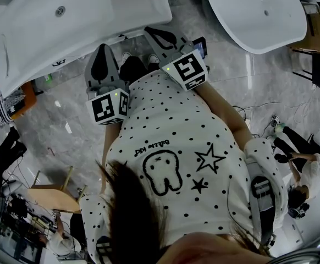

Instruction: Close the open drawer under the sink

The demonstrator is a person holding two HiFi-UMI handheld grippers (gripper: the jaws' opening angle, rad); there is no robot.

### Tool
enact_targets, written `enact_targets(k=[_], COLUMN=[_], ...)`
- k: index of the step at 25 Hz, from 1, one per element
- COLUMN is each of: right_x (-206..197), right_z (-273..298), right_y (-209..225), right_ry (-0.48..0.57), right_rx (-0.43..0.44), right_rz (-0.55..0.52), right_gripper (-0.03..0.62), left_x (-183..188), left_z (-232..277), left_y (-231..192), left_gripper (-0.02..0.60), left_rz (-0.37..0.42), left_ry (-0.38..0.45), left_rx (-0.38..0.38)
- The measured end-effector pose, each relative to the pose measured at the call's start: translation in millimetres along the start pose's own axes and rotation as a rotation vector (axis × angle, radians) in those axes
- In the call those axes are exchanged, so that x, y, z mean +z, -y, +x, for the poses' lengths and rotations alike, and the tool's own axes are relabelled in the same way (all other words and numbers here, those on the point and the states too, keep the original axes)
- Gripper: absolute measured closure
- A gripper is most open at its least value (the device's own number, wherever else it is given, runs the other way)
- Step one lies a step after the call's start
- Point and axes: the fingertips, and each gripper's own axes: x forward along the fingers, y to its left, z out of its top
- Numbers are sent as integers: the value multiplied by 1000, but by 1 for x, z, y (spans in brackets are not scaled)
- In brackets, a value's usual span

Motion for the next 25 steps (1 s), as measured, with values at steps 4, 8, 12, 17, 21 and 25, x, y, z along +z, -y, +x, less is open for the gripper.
enact_targets(k=[4, 8, 12, 17, 21, 25], right_x=[0, 0, 0, 0, 1, 0], right_z=[0, 0, 0, 0, 1, 2], right_y=[0, 0, -1, -3, -2, -5], right_ry=[0, -1, -3, -3, -6, -6], right_rx=[-2, 2, 9, 15, 19, 20], right_rz=[3, 3, -2, -11, -11, -14], right_gripper=[579, 579, 579, 579, 579, 579], left_x=[-1, 0, -1, -1, 1, -1], left_z=[0, 0, -1, -3, -1, -3], left_y=[0, -1, -2, -3, -2, -3], left_gripper=[577, 577, 577, 577, 577, 577], left_rz=[-2, -9, -12, -13, -13, -13], left_ry=[-2, 1, 1, 2, 1, 1], left_rx=[2, 9, 13, 18, 18, 17])
